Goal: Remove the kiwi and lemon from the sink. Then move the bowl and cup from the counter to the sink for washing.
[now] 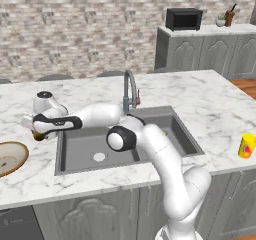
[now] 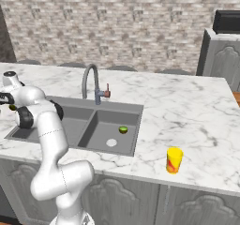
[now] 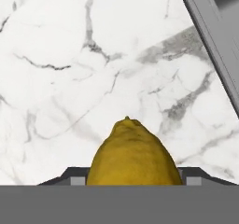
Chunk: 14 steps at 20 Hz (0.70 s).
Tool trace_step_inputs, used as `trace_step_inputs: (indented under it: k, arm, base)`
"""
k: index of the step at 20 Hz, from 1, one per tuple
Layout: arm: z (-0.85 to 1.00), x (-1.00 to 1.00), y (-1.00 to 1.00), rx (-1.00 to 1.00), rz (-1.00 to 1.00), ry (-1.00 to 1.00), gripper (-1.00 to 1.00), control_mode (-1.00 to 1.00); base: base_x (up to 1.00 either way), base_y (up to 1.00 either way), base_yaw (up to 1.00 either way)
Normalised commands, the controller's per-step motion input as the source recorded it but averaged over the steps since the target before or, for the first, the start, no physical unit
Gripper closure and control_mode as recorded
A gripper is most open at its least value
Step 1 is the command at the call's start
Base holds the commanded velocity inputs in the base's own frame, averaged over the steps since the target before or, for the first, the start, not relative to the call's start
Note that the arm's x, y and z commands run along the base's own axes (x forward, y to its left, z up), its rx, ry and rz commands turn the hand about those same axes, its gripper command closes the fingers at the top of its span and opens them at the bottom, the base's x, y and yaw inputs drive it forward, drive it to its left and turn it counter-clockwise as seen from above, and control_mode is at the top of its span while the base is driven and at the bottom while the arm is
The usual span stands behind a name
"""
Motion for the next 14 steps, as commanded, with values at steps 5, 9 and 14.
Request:
trace_step_inputs:
  k: [5,9,14]
  arm:
    - [-0.14,0.2,0.15,-0.04,-0.02,0.07,1.0,-1.0]
    - [-0.14,0.2,0.16,-0.04,-0.02,0.06,1.0,-1.0]
    - [-0.13,0.2,0.16,-0.04,-0.02,0.07,1.0,-1.0]
  base:
    - [0.0,0.0,0.0]
    - [0.0,0.0,0.0]
    - [0.0,0.0,0.0]
